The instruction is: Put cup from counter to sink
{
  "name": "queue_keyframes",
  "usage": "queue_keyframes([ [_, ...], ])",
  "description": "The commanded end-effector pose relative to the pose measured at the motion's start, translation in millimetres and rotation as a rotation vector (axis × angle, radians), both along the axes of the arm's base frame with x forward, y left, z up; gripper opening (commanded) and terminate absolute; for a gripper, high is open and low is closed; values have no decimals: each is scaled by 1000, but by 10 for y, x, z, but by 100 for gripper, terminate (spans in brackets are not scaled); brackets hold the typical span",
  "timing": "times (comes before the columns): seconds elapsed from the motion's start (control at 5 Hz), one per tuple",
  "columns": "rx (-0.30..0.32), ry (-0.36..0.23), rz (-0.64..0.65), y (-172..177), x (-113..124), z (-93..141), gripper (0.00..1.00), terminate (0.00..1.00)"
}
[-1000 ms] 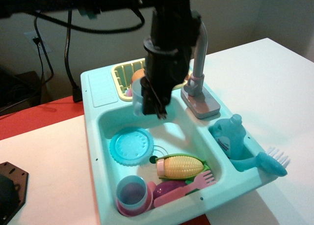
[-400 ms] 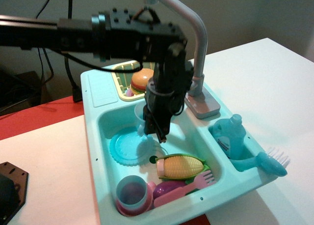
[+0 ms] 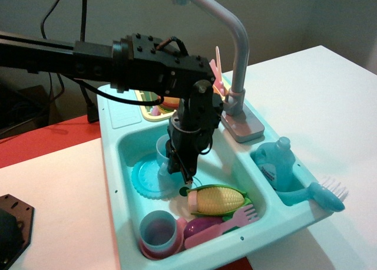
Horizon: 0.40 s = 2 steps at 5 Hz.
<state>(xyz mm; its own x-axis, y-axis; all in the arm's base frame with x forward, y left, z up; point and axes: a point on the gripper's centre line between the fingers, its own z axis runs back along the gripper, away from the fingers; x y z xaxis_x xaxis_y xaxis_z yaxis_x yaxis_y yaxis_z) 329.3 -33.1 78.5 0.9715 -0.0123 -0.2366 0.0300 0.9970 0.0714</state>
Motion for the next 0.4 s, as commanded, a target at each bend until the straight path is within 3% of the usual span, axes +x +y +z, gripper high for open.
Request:
queue_keyframes([
  [0.0, -13, -54, 32, 24, -13, 346, 100, 0],
  [0.2, -10, -37, 20, 49, -89, 592, 100, 100],
])
